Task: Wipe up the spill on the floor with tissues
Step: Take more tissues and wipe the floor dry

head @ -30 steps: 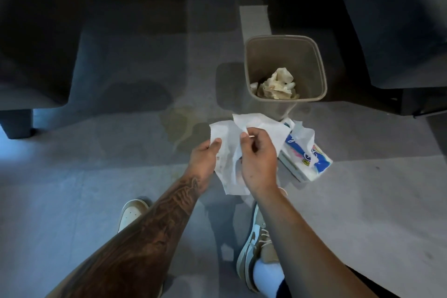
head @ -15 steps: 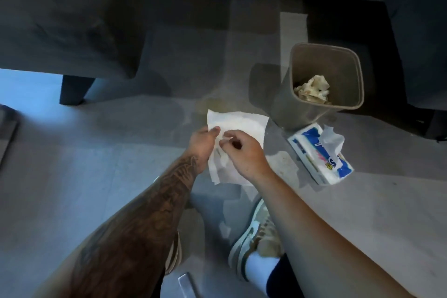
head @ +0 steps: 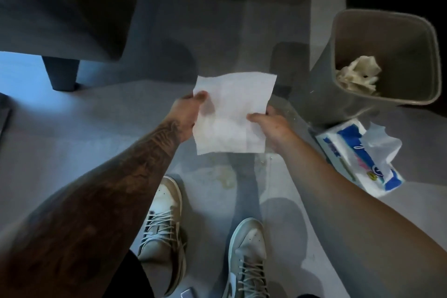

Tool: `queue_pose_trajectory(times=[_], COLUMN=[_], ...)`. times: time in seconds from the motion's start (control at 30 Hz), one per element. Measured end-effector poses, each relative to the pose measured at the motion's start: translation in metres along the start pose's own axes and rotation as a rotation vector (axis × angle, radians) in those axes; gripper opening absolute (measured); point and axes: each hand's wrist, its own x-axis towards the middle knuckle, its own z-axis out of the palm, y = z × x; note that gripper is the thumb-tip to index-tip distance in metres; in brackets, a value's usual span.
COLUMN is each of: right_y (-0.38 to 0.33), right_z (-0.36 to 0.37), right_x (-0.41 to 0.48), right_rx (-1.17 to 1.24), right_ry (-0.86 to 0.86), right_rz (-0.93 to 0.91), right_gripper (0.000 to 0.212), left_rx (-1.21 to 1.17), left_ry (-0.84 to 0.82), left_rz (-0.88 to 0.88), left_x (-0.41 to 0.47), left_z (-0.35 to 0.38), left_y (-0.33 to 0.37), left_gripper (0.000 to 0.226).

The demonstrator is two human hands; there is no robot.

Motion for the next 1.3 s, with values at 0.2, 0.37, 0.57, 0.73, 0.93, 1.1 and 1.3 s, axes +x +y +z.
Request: queue_pose_trajectory(times=[0.2,0.37,0.57,0.73,0.93,1.1,1.3], right_y=[-0.012,-0.006,0.006,0.007,0.018,0.047,0.066], right_z=[0.028,0.047,0.054,0.056,0.070,0.062,0.053], right_x=[0.066,0.103,0.124,0.115,0.115,0.106,0.085], right_rx=[-0.187,-0.387,-0.494,-0.932,-1.424,-1.542,-1.550], right_ry=[0.160,0.191,0.196,0.210,-0.125,-0.208,-0.231], right_rz=[-0.177,-0.211,-0.145,-0.368,-0.529,-0.386,-0.340], right_gripper=[0.031,0.058,0.084,0.075,0.059,0.073,0.077], left_rx=[0.466,0.682,1.344,1.521,1.633,1.727,1.806], left_ry=[0.220,0.297,0.031,-0.175,-0.225,-0.228,-0.259], left_rz=[0.200,0.282,0.461,0.273,0.245,0.229,0.241], left_x=[0.069,0.101,0.123,0.138,0.133,0.122,0.100], left_z=[0.004,0.004,0.003,0.000,-0.002,0.000,-0.002], left_y=[-0.007,-0.032,-0.057,-0.066,-0.058,-0.071,-0.097], left_gripper=[0.041,0.072,0.073,0.071,0.078,0.093,0.099])
